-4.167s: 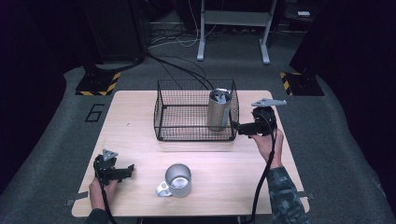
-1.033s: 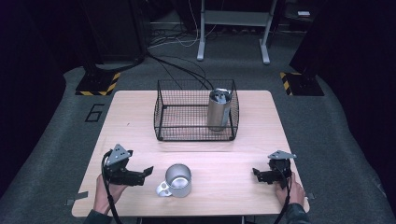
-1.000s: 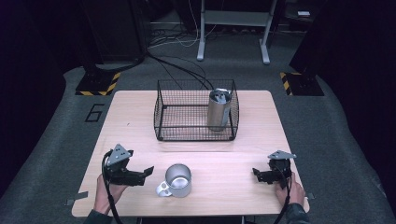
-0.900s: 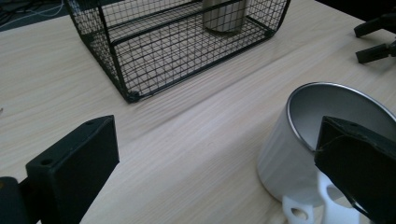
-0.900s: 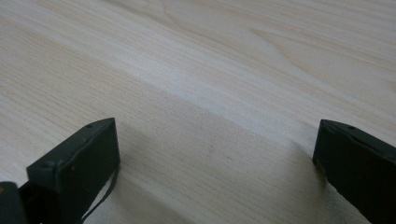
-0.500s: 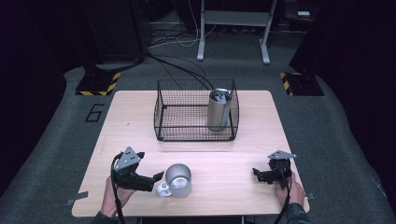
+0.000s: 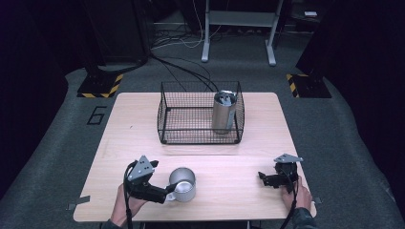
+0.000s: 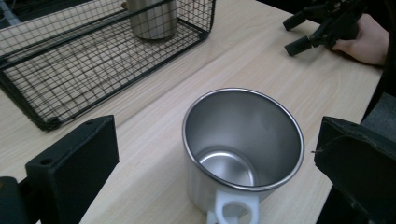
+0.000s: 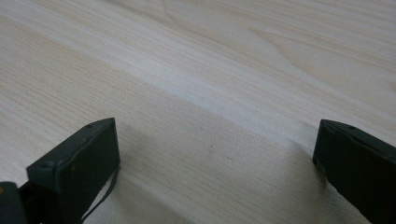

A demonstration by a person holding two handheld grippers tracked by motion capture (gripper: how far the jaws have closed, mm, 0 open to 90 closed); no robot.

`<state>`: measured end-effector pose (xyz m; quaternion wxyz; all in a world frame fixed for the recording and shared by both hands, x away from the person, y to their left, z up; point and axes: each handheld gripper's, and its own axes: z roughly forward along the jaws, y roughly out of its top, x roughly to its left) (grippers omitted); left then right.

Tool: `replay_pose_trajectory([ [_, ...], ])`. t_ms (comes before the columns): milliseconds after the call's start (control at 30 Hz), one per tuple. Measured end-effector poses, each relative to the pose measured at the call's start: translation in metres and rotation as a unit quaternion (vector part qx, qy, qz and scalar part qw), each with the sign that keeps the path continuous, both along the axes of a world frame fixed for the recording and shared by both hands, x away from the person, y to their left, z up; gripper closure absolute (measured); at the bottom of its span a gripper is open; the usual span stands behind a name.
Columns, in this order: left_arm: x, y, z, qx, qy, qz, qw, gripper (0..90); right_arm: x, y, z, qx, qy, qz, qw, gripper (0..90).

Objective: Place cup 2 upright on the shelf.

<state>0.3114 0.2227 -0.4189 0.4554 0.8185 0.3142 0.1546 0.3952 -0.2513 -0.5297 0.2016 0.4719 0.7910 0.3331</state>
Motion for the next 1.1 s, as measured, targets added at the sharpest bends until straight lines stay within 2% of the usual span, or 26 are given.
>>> replay_pose_trajectory([
  [33,-0.002,-0.01,-0.005,0.002,0.002,-0.02,0.9998,0.0,0.0,0.0,0.0,0.0,0.0,0.0,1.0,0.0],
  [300,-0.002,-0.01,-0.005,0.002,0.002,-0.02,0.9998,0.0,0.0,0.0,0.0,0.0,0.0,0.0,1.0,0.0],
  [333,-0.003,-0.016,-0.01,0.017,0.003,-0.024,0.9996,0.0,0.0,0.0,0.0,0.0,0.0,0.0,1.0,0.0],
  [367,-0.003,-0.018,-0.011,0.021,0.005,-0.023,0.9995,0.0,0.0,0.0,0.0,0.0,0.0,0.0,1.0,0.0],
  [667,0.001,-0.026,-0.017,0.025,0.003,-0.021,0.9995,0.0,0.0,0.0,0.0,0.0,0.0,0.0,1.0,0.0],
  [700,0.001,-0.026,-0.017,0.029,0.008,-0.023,0.9993,0.0,0.0,0.0,0.0,0.0,0.0,0.0,1.0,0.0],
  [800,0.002,-0.029,-0.019,0.033,0.003,-0.018,0.9993,0.0,0.0,0.0,0.0,0.0,0.0,0.0,1.0,0.0],
  [967,0.004,-0.033,-0.024,0.041,0.008,-0.024,0.9988,0.0,0.0,0.0,0.0,0.0,0.0,0.0,1.0,0.0],
  [1000,0.004,-0.034,-0.025,0.035,0.01,-0.022,0.9991,0.0,0.0,0.0,0.0,0.0,0.0,0.0,1.0,0.0],
  [1100,0.006,-0.036,-0.028,0.037,0.015,-0.023,0.9989,0.0,0.0,0.0,0.0,0.0,0.0,0.0,1.0,0.0],
])
